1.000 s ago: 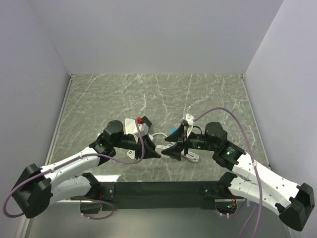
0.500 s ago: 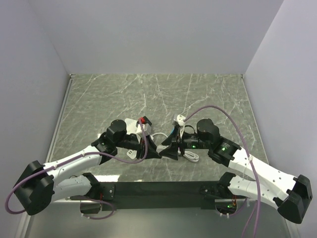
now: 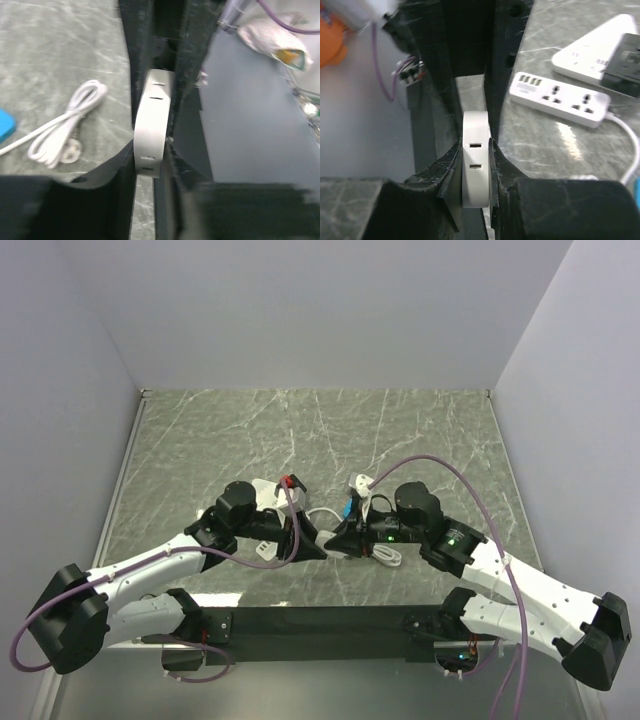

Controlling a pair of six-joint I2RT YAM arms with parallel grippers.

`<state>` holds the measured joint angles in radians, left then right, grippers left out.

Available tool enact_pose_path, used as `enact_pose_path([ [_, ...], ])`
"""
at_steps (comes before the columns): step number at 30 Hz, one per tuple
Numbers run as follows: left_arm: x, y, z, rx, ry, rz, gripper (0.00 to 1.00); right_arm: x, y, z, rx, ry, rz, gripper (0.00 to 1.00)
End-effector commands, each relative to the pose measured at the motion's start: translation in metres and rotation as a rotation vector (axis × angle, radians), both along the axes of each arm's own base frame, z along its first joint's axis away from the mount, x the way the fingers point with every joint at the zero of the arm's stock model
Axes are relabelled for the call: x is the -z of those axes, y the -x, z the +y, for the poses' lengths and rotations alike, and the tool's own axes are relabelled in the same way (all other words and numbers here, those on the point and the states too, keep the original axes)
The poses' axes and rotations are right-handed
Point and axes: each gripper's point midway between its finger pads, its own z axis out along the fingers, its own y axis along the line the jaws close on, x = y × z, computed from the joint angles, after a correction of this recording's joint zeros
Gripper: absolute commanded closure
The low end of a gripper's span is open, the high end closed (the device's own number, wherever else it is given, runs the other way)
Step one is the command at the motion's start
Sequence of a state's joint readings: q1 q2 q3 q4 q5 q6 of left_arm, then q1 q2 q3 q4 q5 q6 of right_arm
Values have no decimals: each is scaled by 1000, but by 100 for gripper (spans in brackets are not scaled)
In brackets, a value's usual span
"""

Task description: Insert the plug

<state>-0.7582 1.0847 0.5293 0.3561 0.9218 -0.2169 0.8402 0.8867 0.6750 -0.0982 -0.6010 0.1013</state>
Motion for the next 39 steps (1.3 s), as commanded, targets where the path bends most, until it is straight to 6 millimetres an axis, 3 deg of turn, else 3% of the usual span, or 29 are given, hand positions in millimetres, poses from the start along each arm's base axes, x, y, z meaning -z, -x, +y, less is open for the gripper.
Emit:
enact_pose_path([
  [1,-21,-21,-6,-94,27,-64,54,-27,-24,-2,137,-52,-64,100],
  [5,-22,-29,-7,-143,23,-64,8,-35,-38,-15,268,-66,-82,100],
  [6,-21,-33,-6,-165,18,-62,6,-37,-40,-17,290,-72,-81,100],
  [7,-21,-43,-6,-225,10,-67,5,-40,-41,-20,310,-82,-84,100],
  [13,-13,-61,-1,-328,-30,-80,3,-48,-49,-38,415,-102,-112,100],
  [16,-9,-87,15,-512,-55,-109,3,-41,-52,-49,468,-67,-104,100],
  [17,-9,-106,28,-636,-62,-104,1,-43,-52,-52,480,-73,-109,100],
  [19,-10,-118,46,-731,-43,-87,1,-40,-52,-57,502,-67,-100,100],
  [22,-3,-156,92,-975,-22,17,1,-40,-52,-61,521,-80,-96,100],
  [24,13,-188,140,-1224,-44,110,1,-40,-51,-62,528,-96,-89,100],
  [27,43,-206,174,-1358,-47,263,1,-35,-51,-60,533,-117,-75,100],
  [28,41,-207,169,-1312,-1,282,0,-32,-52,-59,535,-122,-71,100],
  [29,46,-211,176,-1335,23,327,0,-32,-52,-59,533,-131,-71,100],
  [30,64,-212,178,-1336,-2,374,1,-30,-52,-58,531,-130,-65,100],
  [31,63,-214,173,-1305,27,386,1,-29,-53,-58,532,-134,-67,100],
  [33,83,-215,177,-1315,3,437,1,-28,-51,-56,522,-139,-65,100],
  [39,99,-217,180,-1331,5,464,2,-26,-53,-54,517,-134,-63,100],
])
